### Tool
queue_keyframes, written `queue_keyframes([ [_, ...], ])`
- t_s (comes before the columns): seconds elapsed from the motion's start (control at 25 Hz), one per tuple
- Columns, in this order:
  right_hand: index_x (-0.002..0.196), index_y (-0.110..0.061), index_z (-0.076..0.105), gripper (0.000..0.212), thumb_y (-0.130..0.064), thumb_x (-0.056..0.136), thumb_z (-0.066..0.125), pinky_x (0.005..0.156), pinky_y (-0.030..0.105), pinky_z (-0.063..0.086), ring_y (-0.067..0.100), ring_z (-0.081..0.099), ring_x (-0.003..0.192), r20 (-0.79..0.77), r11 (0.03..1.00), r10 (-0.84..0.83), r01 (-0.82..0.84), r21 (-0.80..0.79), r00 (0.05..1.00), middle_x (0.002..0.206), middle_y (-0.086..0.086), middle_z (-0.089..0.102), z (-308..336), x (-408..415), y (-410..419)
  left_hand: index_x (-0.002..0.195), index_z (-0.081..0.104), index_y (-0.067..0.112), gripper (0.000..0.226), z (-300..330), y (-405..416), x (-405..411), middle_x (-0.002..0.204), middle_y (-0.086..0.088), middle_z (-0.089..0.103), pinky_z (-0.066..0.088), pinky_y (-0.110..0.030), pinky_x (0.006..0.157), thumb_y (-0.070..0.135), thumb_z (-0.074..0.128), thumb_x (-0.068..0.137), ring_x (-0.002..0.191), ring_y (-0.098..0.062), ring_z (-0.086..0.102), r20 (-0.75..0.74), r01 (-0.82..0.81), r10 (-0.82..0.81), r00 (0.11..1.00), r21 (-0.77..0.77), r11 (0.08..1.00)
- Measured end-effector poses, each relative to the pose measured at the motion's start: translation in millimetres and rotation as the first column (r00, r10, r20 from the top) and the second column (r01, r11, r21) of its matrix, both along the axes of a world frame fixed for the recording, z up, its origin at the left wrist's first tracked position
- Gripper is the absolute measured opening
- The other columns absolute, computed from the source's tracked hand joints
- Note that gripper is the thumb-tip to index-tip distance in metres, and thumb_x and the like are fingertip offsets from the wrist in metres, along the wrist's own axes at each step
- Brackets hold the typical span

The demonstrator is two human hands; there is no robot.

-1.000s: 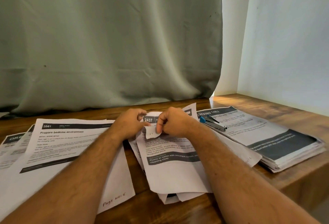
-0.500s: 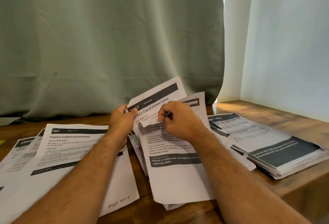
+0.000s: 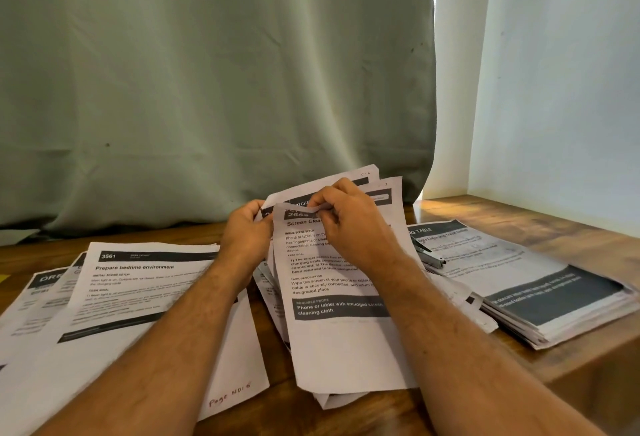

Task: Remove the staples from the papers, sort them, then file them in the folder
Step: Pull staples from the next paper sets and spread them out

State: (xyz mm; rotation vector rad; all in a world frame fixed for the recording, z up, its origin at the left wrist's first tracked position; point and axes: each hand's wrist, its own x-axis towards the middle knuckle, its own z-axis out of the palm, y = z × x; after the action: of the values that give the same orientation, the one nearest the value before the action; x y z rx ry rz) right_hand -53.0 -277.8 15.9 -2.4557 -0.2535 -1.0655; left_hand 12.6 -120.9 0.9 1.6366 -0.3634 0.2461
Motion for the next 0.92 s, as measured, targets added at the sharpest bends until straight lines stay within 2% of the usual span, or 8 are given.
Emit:
queue_keyframes([
  [0.32, 0.138, -0.029, 0.046, 0.047, -0.016, 0.095, 0.060, 0.096, 0.030, 0.052, 0.011, 0.058, 0.104, -0.065, 0.999, -0.003, 0.006, 0.048, 0.998, 0.115, -0.008, 0.056, 1, 0, 1, 0.099, 0.068, 0.029, 0.008, 1, 0, -2, 0.090, 0.001, 0.077, 0.063, -0.045, 0.075, 0.022, 0.064, 0.097, 0.082, -0.022, 0.075, 0.028, 0.062, -0.063, 0.998, 0.035, 0.997],
  [0.4, 0.126, -0.029, 0.054, 0.036, -0.018, 0.093, 0.062, 0.089, 0.028, 0.053, 0.012, 0.061, 0.100, -0.115, 0.998, -0.035, 0.040, 0.041, 0.993, 0.111, -0.005, 0.061, 0, 2, -1, 0.096, 0.070, 0.029, 0.013, 0, 1, -3, 0.089, 0.001, 0.077, 0.062, -0.044, 0.076, 0.017, 0.064, 0.097, 0.083, -0.020, 0.074, 0.059, 0.078, -0.085, 0.995, 0.107, 0.991],
  [0.52, 0.090, -0.027, 0.061, 0.010, -0.019, 0.088, 0.066, 0.074, 0.029, 0.052, 0.013, 0.062, 0.086, -0.241, 0.987, -0.161, 0.164, -0.007, 0.957, 0.089, -0.008, 0.066, 2, 2, -8, 0.098, 0.073, 0.026, 0.018, 2, 3, -5, 0.090, -0.001, 0.076, 0.059, -0.038, 0.078, 0.016, 0.059, 0.093, 0.087, -0.020, 0.072, 0.076, 0.139, -0.152, 0.986, 0.146, 0.979],
  [0.64, 0.083, -0.026, 0.065, 0.013, -0.015, 0.087, 0.069, 0.081, 0.033, 0.055, 0.011, 0.058, 0.082, -0.448, 0.983, -0.176, 0.184, -0.025, 0.877, 0.085, -0.008, 0.064, 1, 0, -12, 0.105, 0.072, 0.023, 0.028, 3, 3, -1, 0.093, -0.003, 0.077, 0.054, -0.034, 0.087, 0.021, 0.045, 0.100, 0.092, -0.016, 0.070, 0.040, 0.076, -0.080, 0.996, 0.089, 0.993],
  [0.72, 0.082, -0.026, 0.067, 0.014, -0.013, 0.086, 0.070, 0.086, 0.037, 0.056, 0.011, 0.058, 0.081, -0.504, 0.983, -0.173, 0.181, -0.034, 0.846, 0.086, -0.009, 0.064, 0, -2, -13, 0.110, 0.071, 0.025, 0.022, -6, 4, 9, 0.107, 0.001, 0.074, 0.053, -0.031, 0.086, 0.024, 0.051, 0.101, 0.091, -0.009, 0.065, 0.128, -0.128, 0.086, 0.988, 0.368, 0.921],
  [0.8, 0.080, -0.027, 0.068, 0.014, -0.014, 0.085, 0.072, 0.086, 0.039, 0.056, 0.012, 0.058, 0.082, -0.502, 0.980, -0.192, 0.195, -0.047, 0.843, 0.087, -0.011, 0.065, 1, -3, -14, 0.124, 0.066, 0.024, 0.028, -18, 5, 12, 0.124, 0.000, 0.068, 0.053, -0.034, 0.090, 0.030, 0.061, 0.098, 0.102, -0.012, 0.063, 0.174, -0.212, 0.128, 0.976, 0.659, 0.722],
  [0.84, 0.080, -0.027, 0.068, 0.014, -0.015, 0.084, 0.073, 0.086, 0.040, 0.056, 0.012, 0.058, 0.084, -0.498, 0.979, -0.199, 0.198, -0.055, 0.844, 0.088, -0.011, 0.065, 1, -3, -14, 0.130, 0.063, 0.023, 0.036, -22, 6, 15, 0.129, 0.000, 0.066, 0.053, -0.035, 0.091, 0.035, 0.063, 0.096, 0.107, -0.015, 0.063, 0.137, -0.177, 0.113, 0.984, 0.715, 0.676],
  [0.92, 0.080, -0.027, 0.068, 0.013, -0.016, 0.084, 0.073, 0.087, 0.039, 0.055, 0.012, 0.058, 0.086, -0.499, 0.979, -0.199, 0.192, -0.065, 0.844, 0.090, -0.010, 0.066, 0, -3, -14, 0.137, 0.058, 0.020, 0.047, -23, 5, 16, 0.134, -0.002, 0.064, 0.052, -0.030, 0.081, 0.039, 0.064, 0.095, 0.110, -0.016, 0.063, 0.057, -0.092, 0.074, 0.996, 0.710, 0.698],
])
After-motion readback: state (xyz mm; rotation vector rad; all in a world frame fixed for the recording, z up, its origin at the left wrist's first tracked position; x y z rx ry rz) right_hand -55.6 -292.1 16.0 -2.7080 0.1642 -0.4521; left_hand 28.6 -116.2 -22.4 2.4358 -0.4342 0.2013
